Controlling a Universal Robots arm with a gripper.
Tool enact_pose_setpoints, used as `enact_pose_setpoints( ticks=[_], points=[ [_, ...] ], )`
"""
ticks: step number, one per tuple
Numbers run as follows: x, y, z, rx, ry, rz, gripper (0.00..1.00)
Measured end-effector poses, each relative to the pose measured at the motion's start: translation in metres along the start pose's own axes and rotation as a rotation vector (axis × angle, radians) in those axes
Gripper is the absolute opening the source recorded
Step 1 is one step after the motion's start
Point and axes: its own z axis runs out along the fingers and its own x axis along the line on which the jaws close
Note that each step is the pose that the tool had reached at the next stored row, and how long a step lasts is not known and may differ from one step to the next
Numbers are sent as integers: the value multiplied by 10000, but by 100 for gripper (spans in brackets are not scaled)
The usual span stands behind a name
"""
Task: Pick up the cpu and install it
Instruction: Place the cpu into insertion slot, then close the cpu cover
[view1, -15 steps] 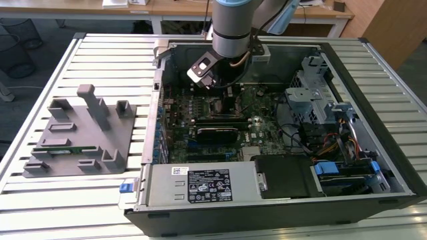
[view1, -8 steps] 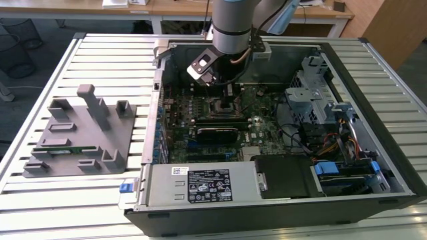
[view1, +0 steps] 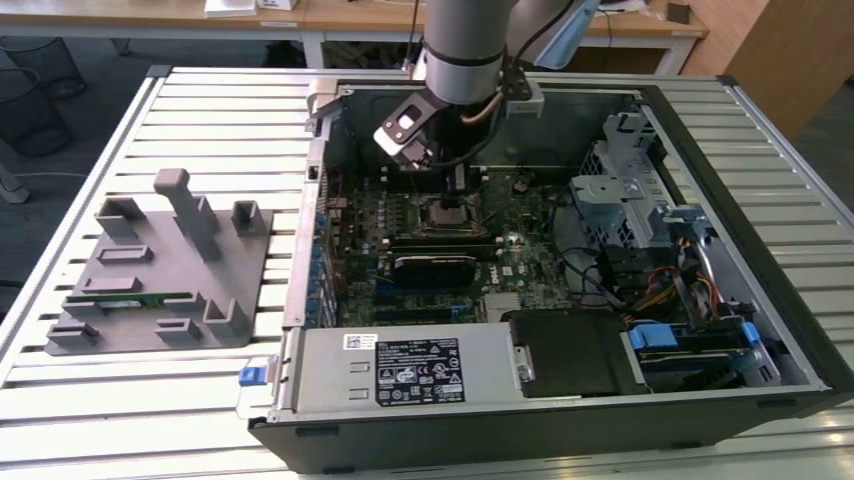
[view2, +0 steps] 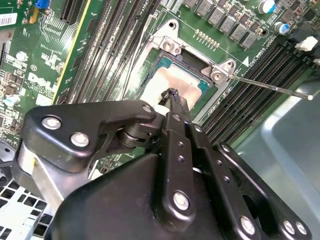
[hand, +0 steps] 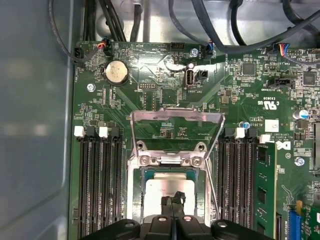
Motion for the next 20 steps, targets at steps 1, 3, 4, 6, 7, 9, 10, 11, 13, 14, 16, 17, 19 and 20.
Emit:
enact_pose_setpoints(
  ticks=[1,3,4,6,7,9,10,11,13,14,16,17,19,20],
  points=[
    [0,0,-6,0,0,0,11],
    [0,0,-16,1,0,0,11],
    [0,0,-21,1,0,1,11],
    [0,0,-28,1,-1,1,11],
    [0,1,-31,0,0,2,11],
    [0,1,-34,0,1,3,11],
    [0,1,-36,0,0,4,11],
    [-1,1,-39,1,-1,4,11],
    [-1,1,-47,2,-2,4,11],
    [-1,1,-53,1,-2,4,11],
    [-1,2,-70,1,-2,4,11],
    [-1,2,-81,1,-1,3,11],
    [-1,2,-109,0,-2,4,11],
    [-1,3,-122,1,-2,4,11]
  ],
)
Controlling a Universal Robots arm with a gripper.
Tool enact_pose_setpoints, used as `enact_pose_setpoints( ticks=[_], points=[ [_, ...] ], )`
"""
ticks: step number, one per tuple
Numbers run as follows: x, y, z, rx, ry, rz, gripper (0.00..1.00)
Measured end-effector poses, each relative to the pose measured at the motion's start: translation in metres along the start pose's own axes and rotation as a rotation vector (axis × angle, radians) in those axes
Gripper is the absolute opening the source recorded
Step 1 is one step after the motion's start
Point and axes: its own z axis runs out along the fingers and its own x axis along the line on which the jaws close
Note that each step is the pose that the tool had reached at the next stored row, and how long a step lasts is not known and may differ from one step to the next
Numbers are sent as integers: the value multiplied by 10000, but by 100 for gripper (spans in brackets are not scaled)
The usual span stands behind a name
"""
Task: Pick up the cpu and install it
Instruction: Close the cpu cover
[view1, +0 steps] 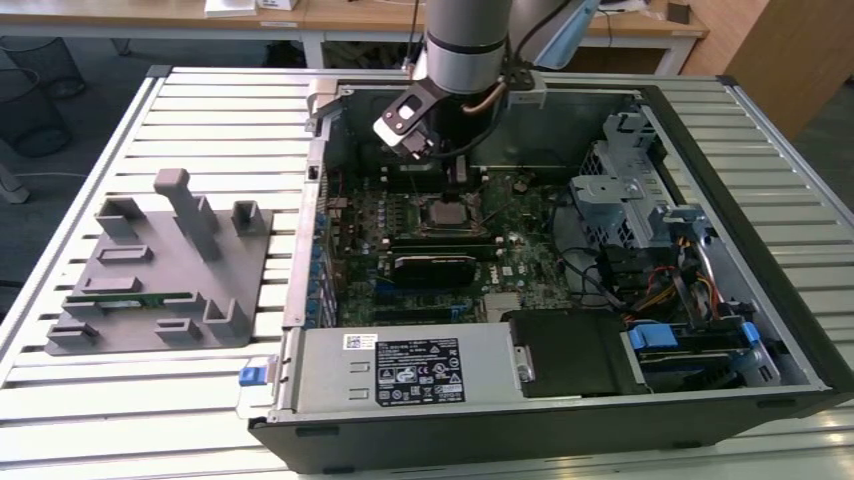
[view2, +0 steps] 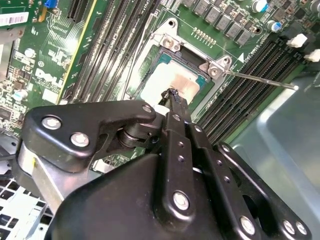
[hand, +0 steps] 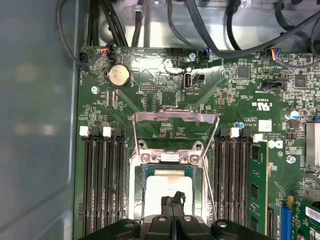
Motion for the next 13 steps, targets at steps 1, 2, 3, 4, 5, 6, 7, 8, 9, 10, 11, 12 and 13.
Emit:
enact_pose_setpoints(
  ticks=[1,2,3,4,5,6,7,8,9,10,11,12,13],
  points=[
    [0,1,-12,0,0,-1,11],
    [0,1,-25,2,0,-1,11],
    [1,1,-39,2,1,0,11],
    [5,1,-61,2,2,1,11],
    [8,2,-95,4,-1,0,11],
    [10,3,-130,3,1,-1,11],
    [10,4,-170,2,1,0,11],
    [12,5,-214,2,1,-1,11],
    [13,5,-259,3,0,0,11],
    [14,6,-304,3,0,0,11],
    [16,7,-350,3,-1,0,11],
    [17,8,-394,3,0,-1,11],
    [17,8,-441,2,0,-1,11]
  ],
)
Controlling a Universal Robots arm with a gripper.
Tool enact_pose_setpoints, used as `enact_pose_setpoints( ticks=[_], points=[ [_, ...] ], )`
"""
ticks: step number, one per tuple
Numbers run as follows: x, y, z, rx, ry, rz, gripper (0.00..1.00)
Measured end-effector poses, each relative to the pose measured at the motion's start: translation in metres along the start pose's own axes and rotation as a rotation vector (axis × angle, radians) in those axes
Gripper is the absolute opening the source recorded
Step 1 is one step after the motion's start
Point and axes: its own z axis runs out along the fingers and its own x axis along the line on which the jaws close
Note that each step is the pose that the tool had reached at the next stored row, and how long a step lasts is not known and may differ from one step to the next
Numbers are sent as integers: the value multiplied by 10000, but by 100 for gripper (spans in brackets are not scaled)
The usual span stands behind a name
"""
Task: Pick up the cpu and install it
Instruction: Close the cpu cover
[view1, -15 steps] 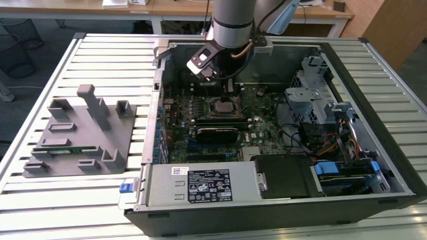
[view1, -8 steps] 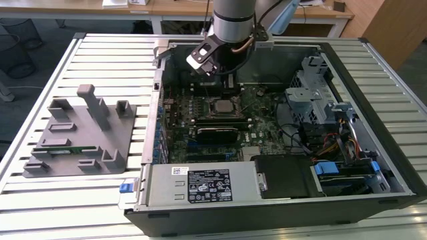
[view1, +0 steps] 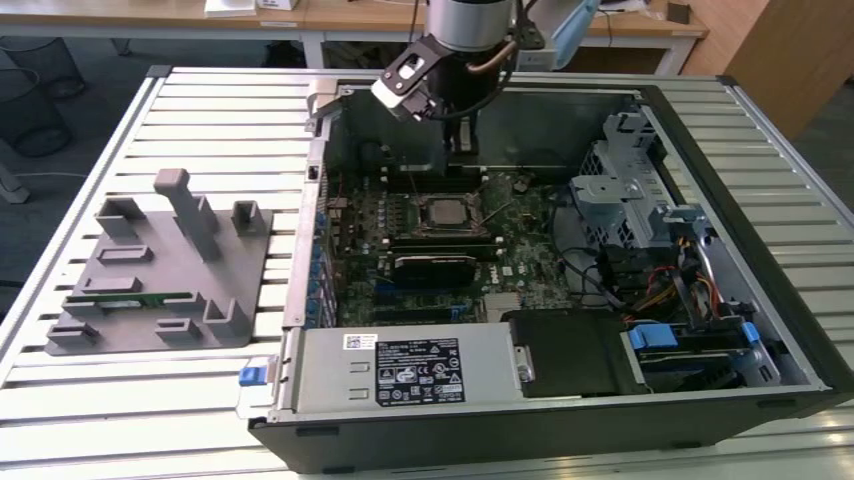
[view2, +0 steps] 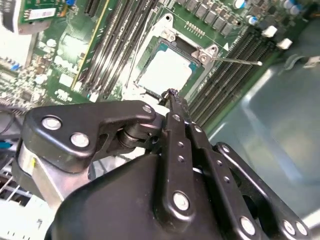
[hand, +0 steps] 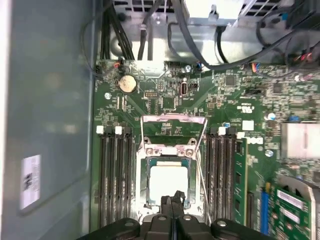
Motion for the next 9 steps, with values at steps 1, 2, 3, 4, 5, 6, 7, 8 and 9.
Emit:
enact_pose_setpoints(
  ticks=[1,2,3,4,5,6,7,8,9],
  points=[
    [-1,0,-27,1,-1,0,11],
    [-1,-2,-33,1,-1,1,11],
    [-3,-4,-32,-1,2,1,11],
    [-11,-6,-32,-1,1,0,11],
    [-26,-7,-33,1,-1,0,11],
    [-52,-7,-32,1,-1,1,11],
    [-80,-8,-31,0,1,1,11],
    [-106,-8,-30,0,0,1,11],
    [-118,-4,-31,0,-1,0,11]
  ],
)
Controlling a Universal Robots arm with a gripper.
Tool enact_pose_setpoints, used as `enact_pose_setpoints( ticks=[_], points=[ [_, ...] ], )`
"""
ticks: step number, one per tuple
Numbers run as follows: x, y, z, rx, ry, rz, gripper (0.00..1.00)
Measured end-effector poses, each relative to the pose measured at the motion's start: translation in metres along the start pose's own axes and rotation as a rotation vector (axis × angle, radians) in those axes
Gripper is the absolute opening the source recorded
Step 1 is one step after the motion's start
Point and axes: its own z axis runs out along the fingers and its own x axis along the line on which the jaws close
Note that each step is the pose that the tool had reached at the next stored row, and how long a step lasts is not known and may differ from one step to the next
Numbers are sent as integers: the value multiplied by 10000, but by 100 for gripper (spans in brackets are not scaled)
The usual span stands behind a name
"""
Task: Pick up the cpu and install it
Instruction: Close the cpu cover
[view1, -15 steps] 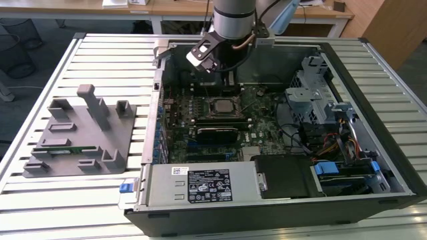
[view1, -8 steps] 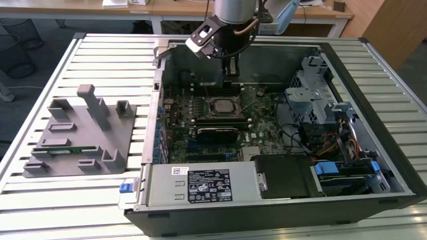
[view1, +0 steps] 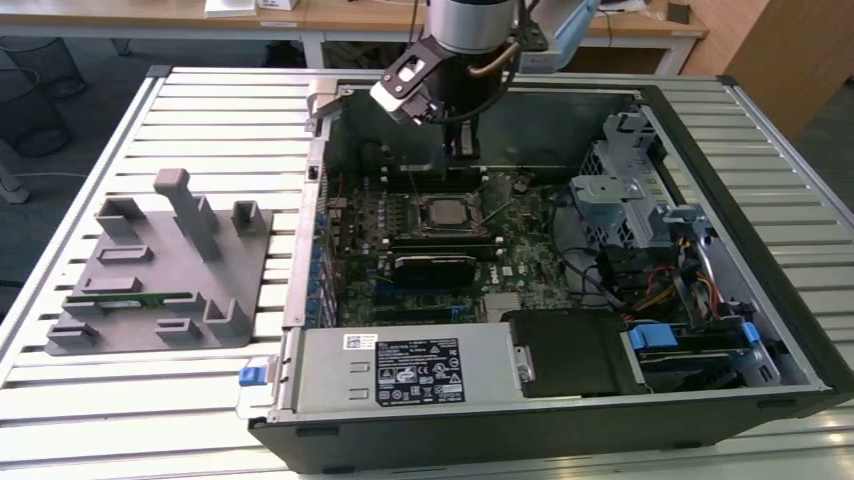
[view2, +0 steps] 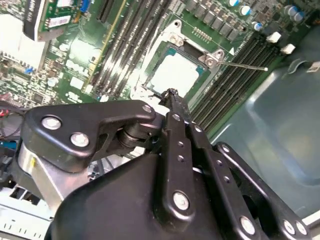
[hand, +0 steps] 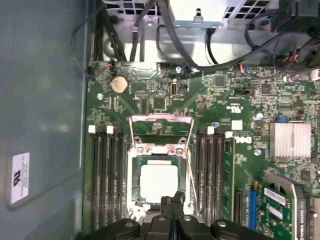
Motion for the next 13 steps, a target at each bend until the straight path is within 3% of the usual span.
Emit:
enact_pose_setpoints(
  ticks=[2,10,13],
  points=[
    [-10,44,3,-2,3,1,11],
    [-8,405,26,2,1,0,11],
    [6,496,48,3,1,-11,11]
  ],
)
